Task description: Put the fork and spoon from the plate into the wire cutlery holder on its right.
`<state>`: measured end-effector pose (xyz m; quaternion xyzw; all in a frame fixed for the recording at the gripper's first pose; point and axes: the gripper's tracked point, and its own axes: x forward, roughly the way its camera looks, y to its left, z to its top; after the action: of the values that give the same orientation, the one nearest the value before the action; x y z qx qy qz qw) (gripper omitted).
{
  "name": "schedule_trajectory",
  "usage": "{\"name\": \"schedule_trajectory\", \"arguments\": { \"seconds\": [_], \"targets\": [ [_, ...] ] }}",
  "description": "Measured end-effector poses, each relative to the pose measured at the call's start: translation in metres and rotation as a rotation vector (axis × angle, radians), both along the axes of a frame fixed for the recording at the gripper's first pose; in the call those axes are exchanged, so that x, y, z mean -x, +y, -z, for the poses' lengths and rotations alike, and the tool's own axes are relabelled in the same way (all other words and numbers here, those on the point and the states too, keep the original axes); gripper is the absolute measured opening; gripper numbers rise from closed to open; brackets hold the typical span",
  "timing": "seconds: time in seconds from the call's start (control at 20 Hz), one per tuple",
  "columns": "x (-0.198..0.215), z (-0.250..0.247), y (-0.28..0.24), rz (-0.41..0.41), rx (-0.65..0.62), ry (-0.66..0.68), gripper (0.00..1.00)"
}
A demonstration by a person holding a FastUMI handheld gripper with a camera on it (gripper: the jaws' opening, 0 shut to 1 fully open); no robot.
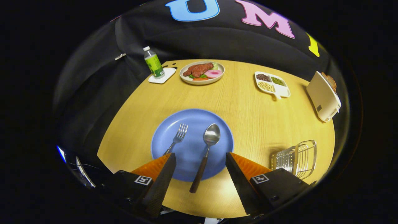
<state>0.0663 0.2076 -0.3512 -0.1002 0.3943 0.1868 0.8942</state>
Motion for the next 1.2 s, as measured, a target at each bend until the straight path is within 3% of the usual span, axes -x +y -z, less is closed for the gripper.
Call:
{"name": "schedule_trajectory", "arguments": {
  "seconds": [0.25,0.3,0.45,0.55,0.6,0.7,0.75,0.85,0.9,1.0,1.2],
  "targets": [
    [0.002,0.043,0.001,0.024,0.039,0.108,0.97],
    [0.001,0.046,0.002,0.032,0.042,0.121,0.88],
    [0.000,0.053,0.003,0.043,0.052,0.144,0.78],
    [0.000,0.060,0.000,0.056,0.078,0.166,0.62],
    [0.002,0.061,-0.001,0.057,0.081,0.174,0.47],
    [0.001,0.065,0.001,0.060,0.083,0.191,0.32],
    [0.004,0.069,0.002,0.051,0.080,0.216,0.29],
    [0.000,0.067,-0.001,0.071,0.074,0.224,0.32],
    [-0.003,0.068,-0.002,0.091,0.057,0.230,0.21],
    [0.000,0.068,0.001,0.087,0.020,0.276,0.12],
    [0.010,0.052,0.006,-0.019,-0.039,0.307,0.07]
  ]
}}
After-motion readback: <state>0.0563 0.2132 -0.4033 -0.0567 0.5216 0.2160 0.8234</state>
